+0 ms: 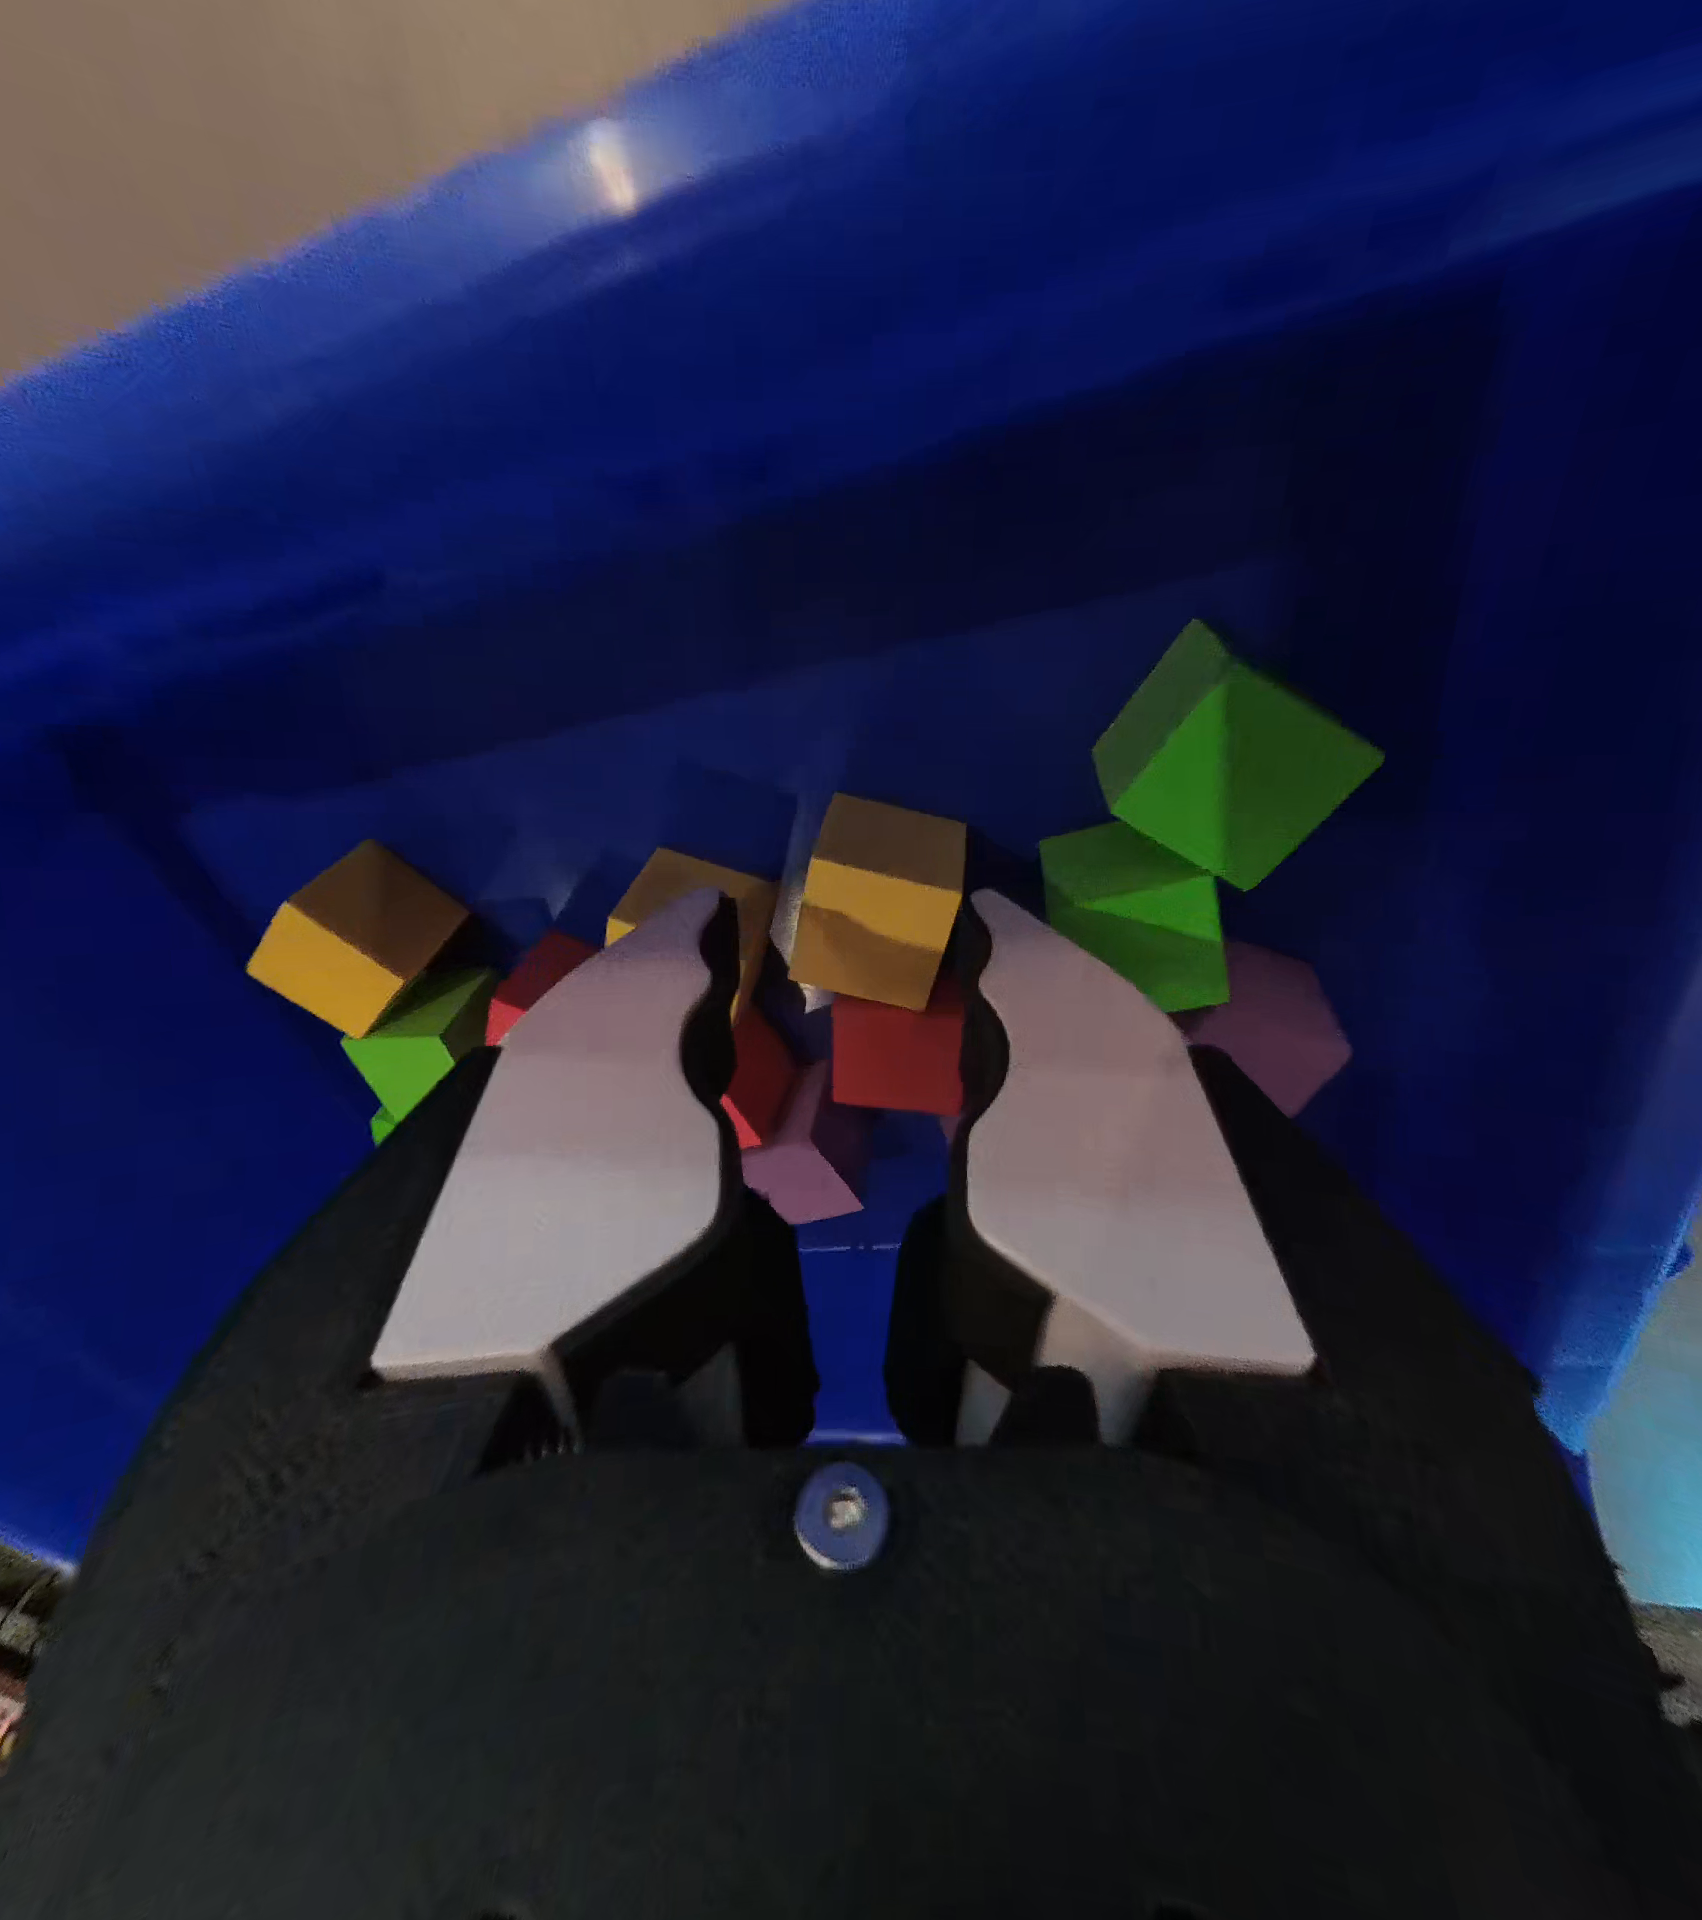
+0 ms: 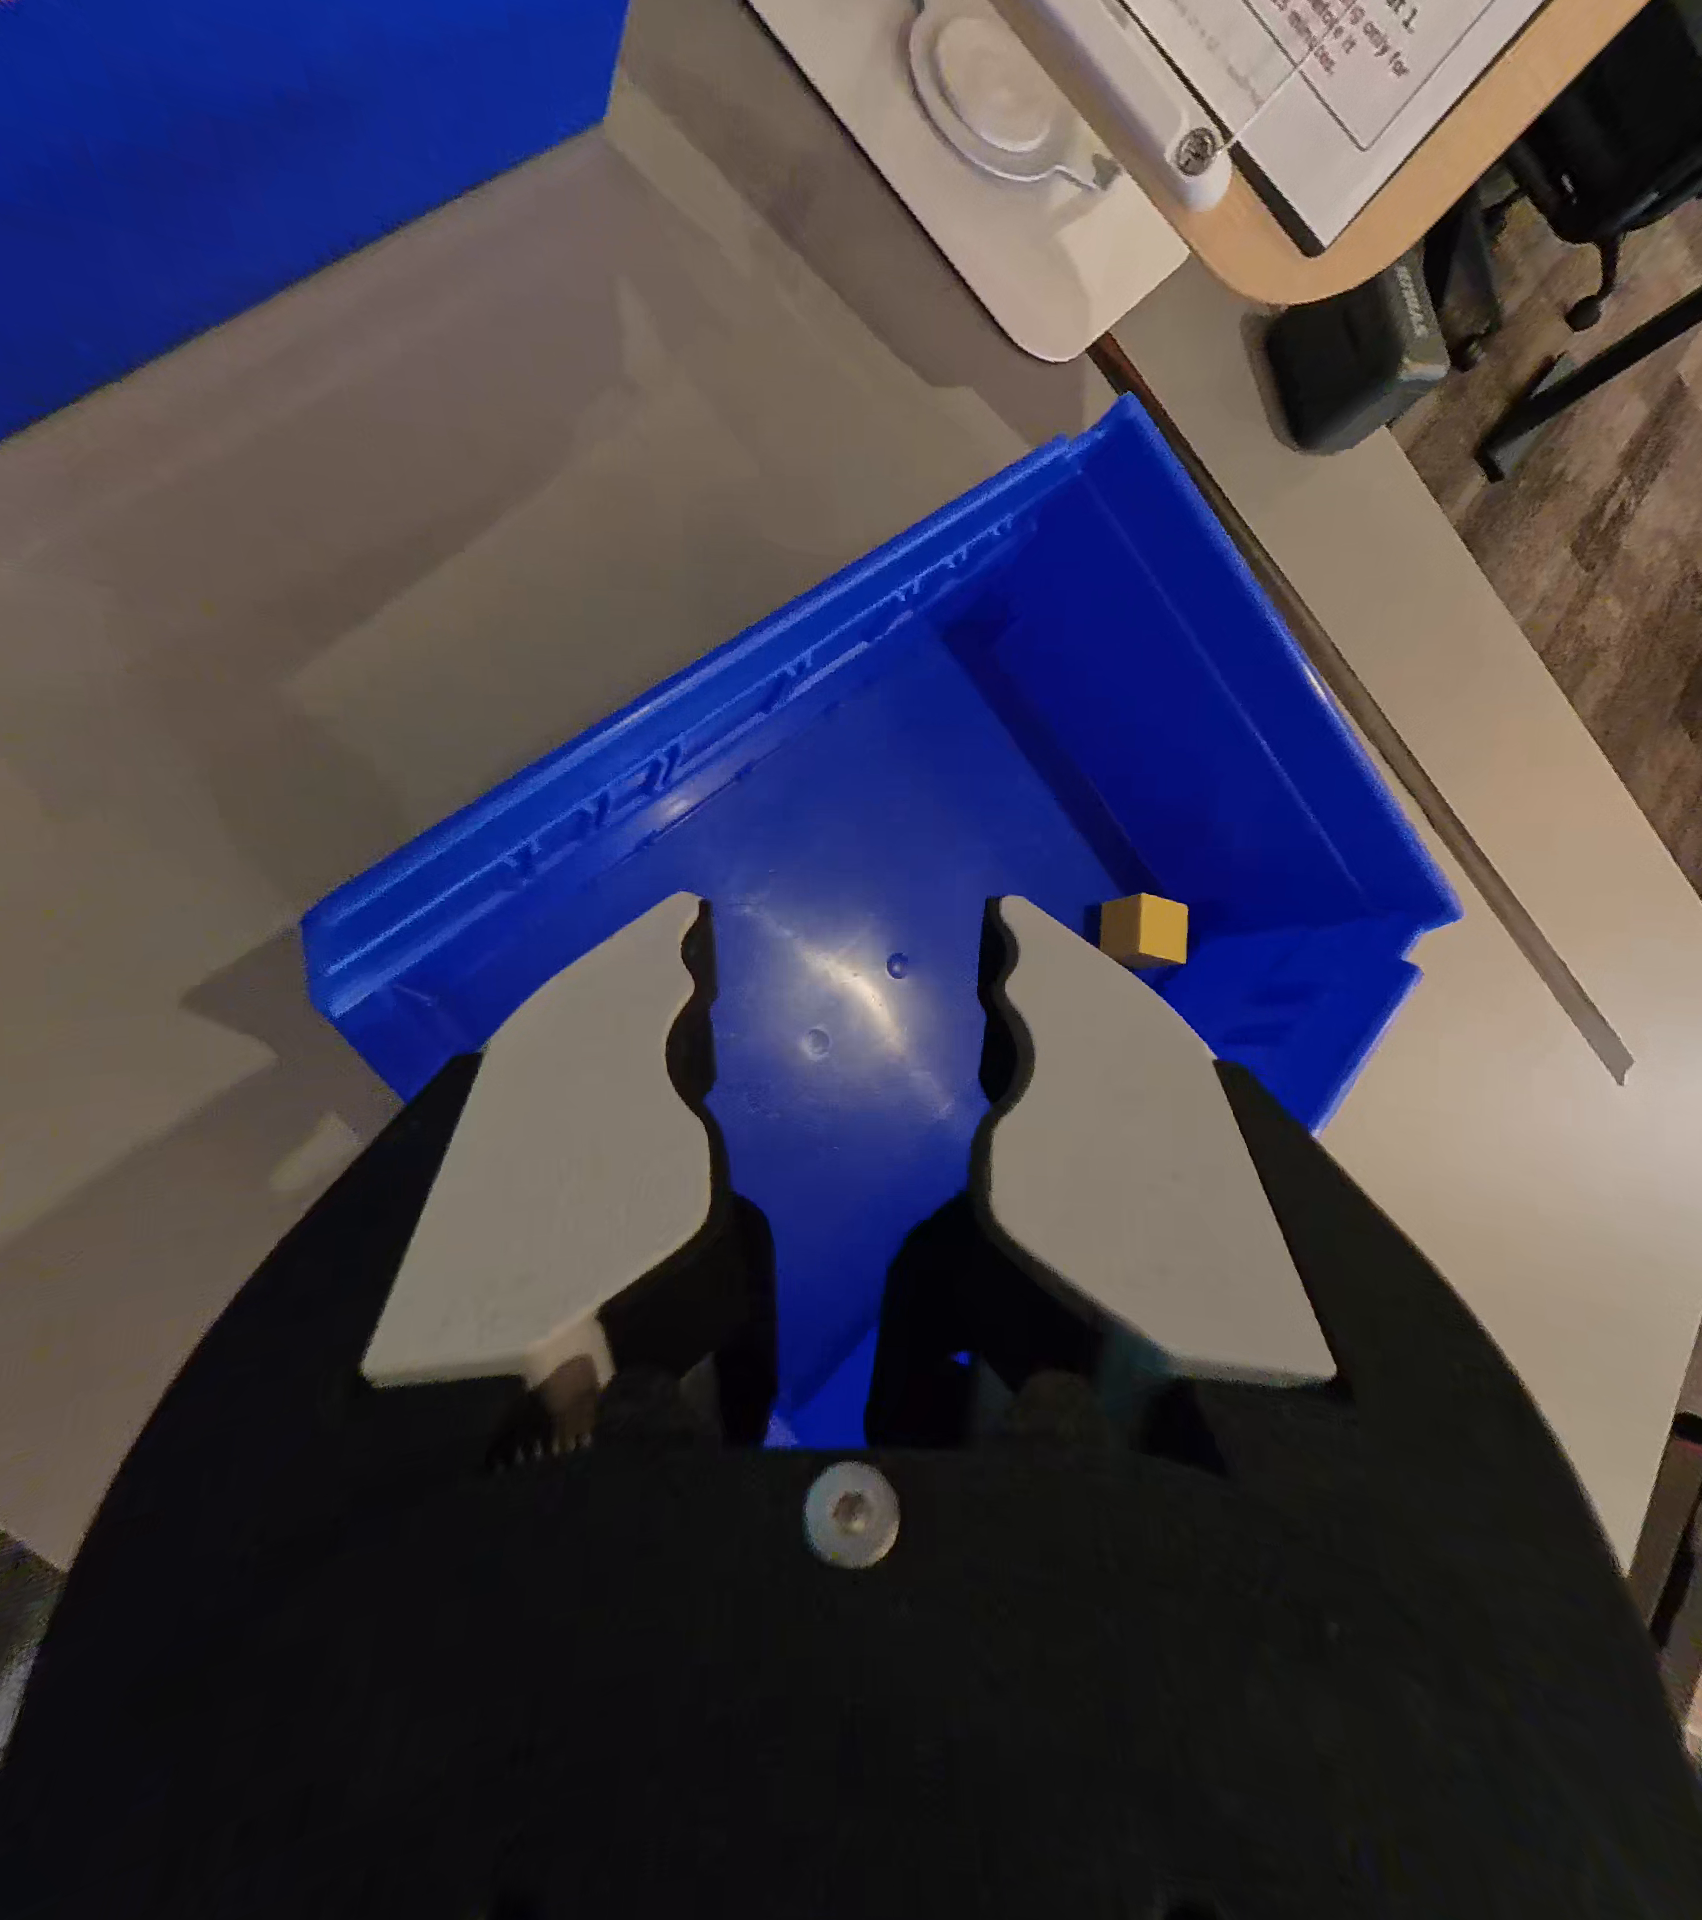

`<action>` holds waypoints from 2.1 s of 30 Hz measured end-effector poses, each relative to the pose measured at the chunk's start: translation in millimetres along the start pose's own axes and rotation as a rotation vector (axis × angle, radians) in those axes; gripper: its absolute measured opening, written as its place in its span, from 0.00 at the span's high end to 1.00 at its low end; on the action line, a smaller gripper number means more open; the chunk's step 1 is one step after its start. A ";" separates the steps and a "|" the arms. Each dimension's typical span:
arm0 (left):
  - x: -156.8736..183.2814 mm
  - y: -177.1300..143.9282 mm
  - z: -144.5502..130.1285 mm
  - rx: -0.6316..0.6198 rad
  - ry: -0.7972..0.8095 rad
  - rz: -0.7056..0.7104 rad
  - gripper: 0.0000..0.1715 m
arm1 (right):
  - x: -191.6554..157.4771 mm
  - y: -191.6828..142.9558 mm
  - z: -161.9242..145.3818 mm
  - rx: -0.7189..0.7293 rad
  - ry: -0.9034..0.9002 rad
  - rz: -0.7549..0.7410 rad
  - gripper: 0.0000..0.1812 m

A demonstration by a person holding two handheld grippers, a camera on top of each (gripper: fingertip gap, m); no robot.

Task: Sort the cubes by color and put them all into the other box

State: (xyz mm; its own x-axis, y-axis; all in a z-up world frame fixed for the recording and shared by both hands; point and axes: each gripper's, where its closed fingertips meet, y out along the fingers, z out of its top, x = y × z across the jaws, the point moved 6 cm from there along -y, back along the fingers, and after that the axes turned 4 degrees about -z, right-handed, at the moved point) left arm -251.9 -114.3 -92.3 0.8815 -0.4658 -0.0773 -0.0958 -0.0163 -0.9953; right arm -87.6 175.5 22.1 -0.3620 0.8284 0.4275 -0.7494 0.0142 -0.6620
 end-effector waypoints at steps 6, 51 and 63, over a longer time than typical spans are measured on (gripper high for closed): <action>0.8 8.5 -0.2 0.025 -0.004 -0.015 0.82 | -10.3 -8.0 1.3 0.027 -0.007 0.000 0.73; 56.7 -169.2 23.1 1.541 -0.549 -0.744 0.74 | -42.7 -28.6 101.9 0.566 -0.377 0.056 0.85; 89.4 -195.1 -15.8 1.548 -0.590 -0.191 0.81 | 83.6 128.1 -45.5 -0.584 -0.460 0.367 0.85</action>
State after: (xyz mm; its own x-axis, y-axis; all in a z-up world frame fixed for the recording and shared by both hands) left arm -161.7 -166.7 95.9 0.9021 -0.1794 0.3926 0.2272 0.9707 -0.0785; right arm -188.6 272.1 -54.9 -0.8131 0.5270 0.2471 -0.1767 0.1810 -0.9675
